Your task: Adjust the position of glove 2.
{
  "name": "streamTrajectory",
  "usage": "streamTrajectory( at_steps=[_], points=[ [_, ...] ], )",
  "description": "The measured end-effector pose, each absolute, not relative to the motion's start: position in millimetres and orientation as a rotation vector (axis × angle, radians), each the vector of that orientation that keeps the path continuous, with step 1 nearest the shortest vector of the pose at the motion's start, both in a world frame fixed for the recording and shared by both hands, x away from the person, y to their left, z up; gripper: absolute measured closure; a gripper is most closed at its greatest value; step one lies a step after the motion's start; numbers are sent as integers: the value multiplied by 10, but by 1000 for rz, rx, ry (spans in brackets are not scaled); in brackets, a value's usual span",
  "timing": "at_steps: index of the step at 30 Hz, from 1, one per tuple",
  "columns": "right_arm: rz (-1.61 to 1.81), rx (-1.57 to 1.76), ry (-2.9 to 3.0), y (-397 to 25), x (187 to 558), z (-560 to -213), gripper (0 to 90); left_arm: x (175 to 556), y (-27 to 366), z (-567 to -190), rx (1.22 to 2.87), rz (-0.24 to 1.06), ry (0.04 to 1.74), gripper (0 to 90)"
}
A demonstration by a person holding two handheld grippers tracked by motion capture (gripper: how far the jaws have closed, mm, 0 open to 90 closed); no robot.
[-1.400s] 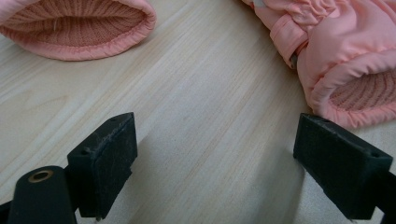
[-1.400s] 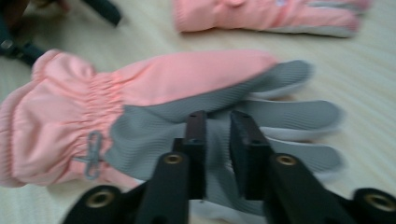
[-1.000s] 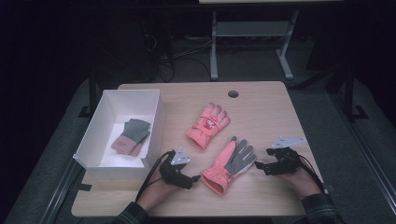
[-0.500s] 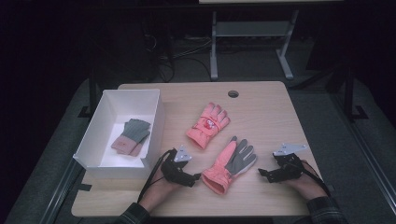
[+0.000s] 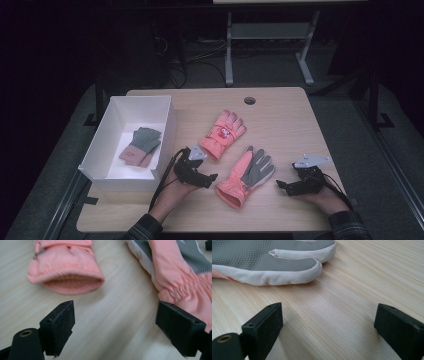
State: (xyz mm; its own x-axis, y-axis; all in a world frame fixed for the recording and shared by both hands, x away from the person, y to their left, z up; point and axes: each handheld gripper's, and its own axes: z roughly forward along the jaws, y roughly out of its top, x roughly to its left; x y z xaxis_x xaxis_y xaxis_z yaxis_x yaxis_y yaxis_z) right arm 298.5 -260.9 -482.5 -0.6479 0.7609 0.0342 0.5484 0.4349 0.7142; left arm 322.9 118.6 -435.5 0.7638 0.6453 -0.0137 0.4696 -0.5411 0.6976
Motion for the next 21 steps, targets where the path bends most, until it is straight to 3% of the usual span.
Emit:
streamTrajectory(
  at_steps=[21],
  points=[
    [1025, 1142, 2397, -2605, 2986, -4825, 62, 4227, 937, -4039, 2182, 317, 932, 307]
  ],
)
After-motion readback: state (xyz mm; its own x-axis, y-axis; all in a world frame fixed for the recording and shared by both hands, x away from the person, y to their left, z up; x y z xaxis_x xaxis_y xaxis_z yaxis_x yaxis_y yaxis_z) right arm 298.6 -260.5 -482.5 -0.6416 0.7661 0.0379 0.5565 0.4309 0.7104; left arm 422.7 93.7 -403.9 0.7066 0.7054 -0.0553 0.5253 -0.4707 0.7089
